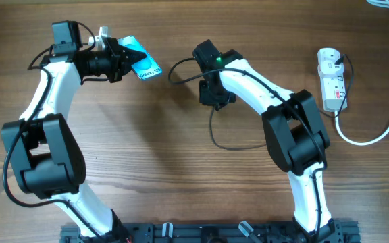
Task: Plug charger to phone and switch on socket
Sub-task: 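Lower the right gripper onto the black cable's USB-C plug and grasp it, then lift the USB-C plug with the right gripper toward the phone's bottom port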
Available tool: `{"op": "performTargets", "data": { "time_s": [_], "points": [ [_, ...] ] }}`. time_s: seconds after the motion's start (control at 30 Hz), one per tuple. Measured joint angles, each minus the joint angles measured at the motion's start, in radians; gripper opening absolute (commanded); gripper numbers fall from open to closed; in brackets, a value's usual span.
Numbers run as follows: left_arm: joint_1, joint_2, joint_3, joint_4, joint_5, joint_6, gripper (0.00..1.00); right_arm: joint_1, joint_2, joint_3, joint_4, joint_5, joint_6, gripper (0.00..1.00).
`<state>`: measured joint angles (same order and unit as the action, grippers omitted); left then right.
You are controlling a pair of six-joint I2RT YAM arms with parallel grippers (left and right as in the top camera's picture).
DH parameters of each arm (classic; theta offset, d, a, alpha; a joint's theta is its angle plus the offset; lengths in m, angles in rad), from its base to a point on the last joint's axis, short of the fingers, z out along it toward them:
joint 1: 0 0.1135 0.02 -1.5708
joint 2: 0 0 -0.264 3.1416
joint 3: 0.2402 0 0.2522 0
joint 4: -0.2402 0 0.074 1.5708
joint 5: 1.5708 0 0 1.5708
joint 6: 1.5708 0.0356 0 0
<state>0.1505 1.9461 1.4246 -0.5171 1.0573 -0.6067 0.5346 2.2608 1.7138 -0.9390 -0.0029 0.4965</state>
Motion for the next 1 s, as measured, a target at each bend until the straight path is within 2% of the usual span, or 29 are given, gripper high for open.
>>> {"op": "performTargets", "data": {
  "time_s": [0.33, 0.37, 0.4, 0.6, 0.83, 1.0],
  "points": [
    [0.000, 0.000, 0.000, -0.003, 0.000, 0.000, 0.04, 0.000, -0.003, -0.004, 0.006, -0.010, 0.011, 0.17],
    [0.000, 0.000, 0.000, -0.003, 0.000, 0.000, 0.04, -0.001, -0.003, -0.005, 0.008, -0.016, 0.015, 0.16],
    [0.000, 0.000, 0.000, -0.003, 0.000, 0.000, 0.04, -0.001, -0.004, -0.006, 0.012, -0.023, 0.019, 0.05],
    [0.000, 0.000, 0.000, -0.003, 0.000, 0.000, 0.04, -0.005, -0.006, -0.011, 0.035, -0.084, 0.051, 0.04],
    [0.000, 0.000, 0.000, -0.003, 0.000, 0.000, 0.04, -0.026, -0.047, -0.057, 0.088, -0.354, -0.075, 0.04],
    [0.000, 0.000, 0.000, -0.002, 0.015, 0.000, 0.04, -0.084, -0.246, -0.058, 0.057, -0.459, -0.163, 0.05]
  ]
}}
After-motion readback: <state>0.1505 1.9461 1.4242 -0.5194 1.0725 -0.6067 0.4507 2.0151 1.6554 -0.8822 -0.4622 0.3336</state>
